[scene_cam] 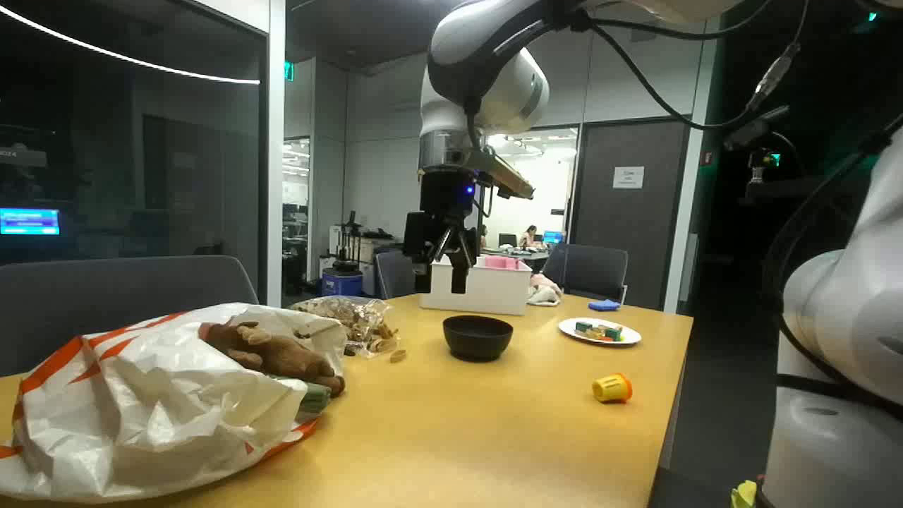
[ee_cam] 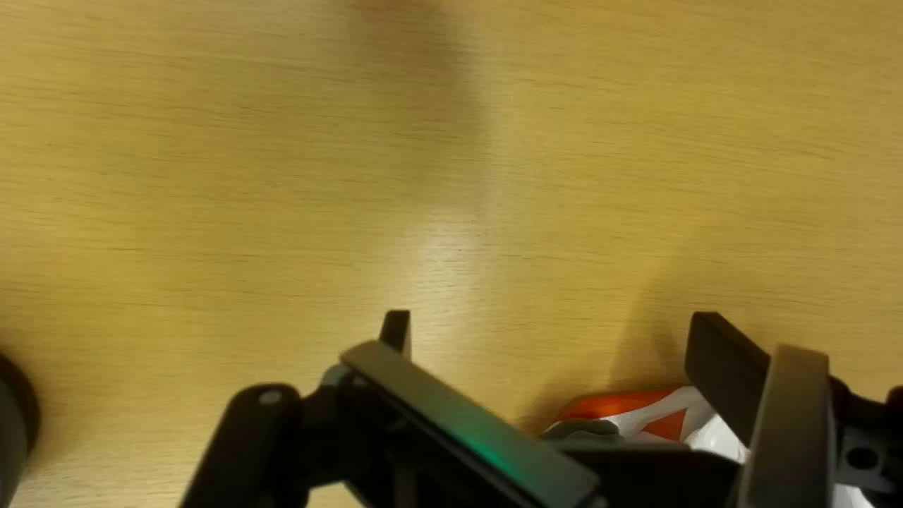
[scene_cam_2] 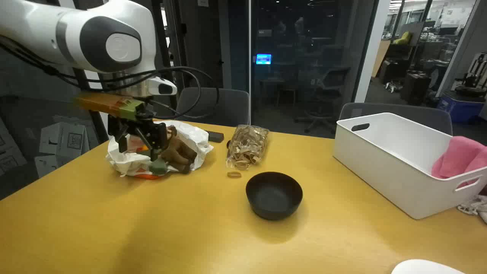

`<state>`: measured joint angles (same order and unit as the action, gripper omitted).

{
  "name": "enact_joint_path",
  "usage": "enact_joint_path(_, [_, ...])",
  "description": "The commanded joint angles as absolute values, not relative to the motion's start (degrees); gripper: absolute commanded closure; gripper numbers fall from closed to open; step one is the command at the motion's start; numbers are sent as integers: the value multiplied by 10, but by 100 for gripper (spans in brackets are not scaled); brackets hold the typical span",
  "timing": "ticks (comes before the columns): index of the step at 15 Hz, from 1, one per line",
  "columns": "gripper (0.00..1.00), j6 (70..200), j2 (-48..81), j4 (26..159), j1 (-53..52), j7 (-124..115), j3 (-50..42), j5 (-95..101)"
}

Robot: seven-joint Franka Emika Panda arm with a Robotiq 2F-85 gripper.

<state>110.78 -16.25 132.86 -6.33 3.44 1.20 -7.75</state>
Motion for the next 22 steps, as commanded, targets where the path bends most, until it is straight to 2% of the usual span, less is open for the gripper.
enact_joint_path(1, [0, 1107, -162, 1326, -56, 36, 18, -79])
enact_joint_path(9, [0, 1167, -90, 1293, -73, 104, 36, -73])
enact_joint_path(14, [0, 1276, 16, 1221, -81, 145, 59, -66])
enact_joint_path(19, [0, 1438, 128, 1143, -76, 111, 70, -69])
enact_joint_path(22, [0, 1472, 188, 1110, -67, 75, 66, -76])
